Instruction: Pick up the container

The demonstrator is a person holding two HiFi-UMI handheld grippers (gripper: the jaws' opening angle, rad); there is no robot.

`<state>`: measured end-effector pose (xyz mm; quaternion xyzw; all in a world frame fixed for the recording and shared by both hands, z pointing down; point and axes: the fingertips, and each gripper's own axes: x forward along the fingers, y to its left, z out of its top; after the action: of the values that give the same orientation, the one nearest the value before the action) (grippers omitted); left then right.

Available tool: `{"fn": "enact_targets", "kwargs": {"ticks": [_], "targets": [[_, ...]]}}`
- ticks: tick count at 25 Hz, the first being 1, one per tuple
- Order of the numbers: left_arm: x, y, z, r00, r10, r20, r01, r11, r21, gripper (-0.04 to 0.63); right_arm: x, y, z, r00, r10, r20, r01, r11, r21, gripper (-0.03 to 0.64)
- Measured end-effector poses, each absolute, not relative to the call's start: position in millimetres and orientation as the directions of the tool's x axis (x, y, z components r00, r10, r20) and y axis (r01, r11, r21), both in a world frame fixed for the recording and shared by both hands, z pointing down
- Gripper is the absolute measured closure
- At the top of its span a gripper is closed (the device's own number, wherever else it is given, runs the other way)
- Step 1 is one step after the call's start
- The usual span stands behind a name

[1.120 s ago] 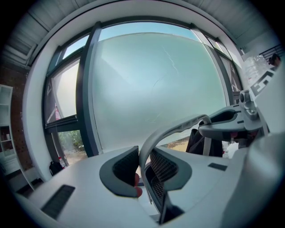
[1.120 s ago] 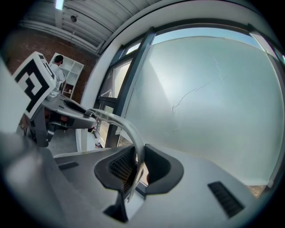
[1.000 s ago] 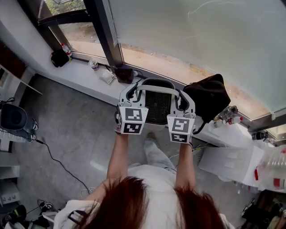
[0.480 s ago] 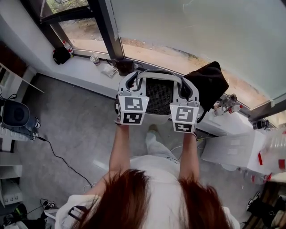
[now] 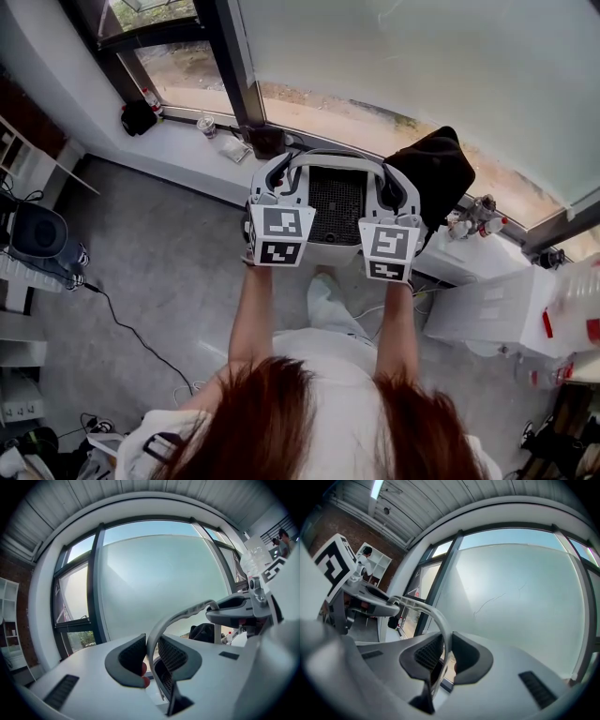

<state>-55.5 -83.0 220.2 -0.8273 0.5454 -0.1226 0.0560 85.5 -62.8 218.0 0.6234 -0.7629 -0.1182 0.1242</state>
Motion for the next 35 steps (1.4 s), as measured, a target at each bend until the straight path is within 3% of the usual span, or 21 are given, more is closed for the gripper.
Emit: {"fn": "enact_targets", "kwargs": {"ticks": [35], "targets": [[-70,59,175,0.402,-0.913,0.073,-0.875,-0.406,-0.264,0.511,71,74,175,-0.207,-0.977,-0.051,-0.924,0.179,0.337,0.546]]}}
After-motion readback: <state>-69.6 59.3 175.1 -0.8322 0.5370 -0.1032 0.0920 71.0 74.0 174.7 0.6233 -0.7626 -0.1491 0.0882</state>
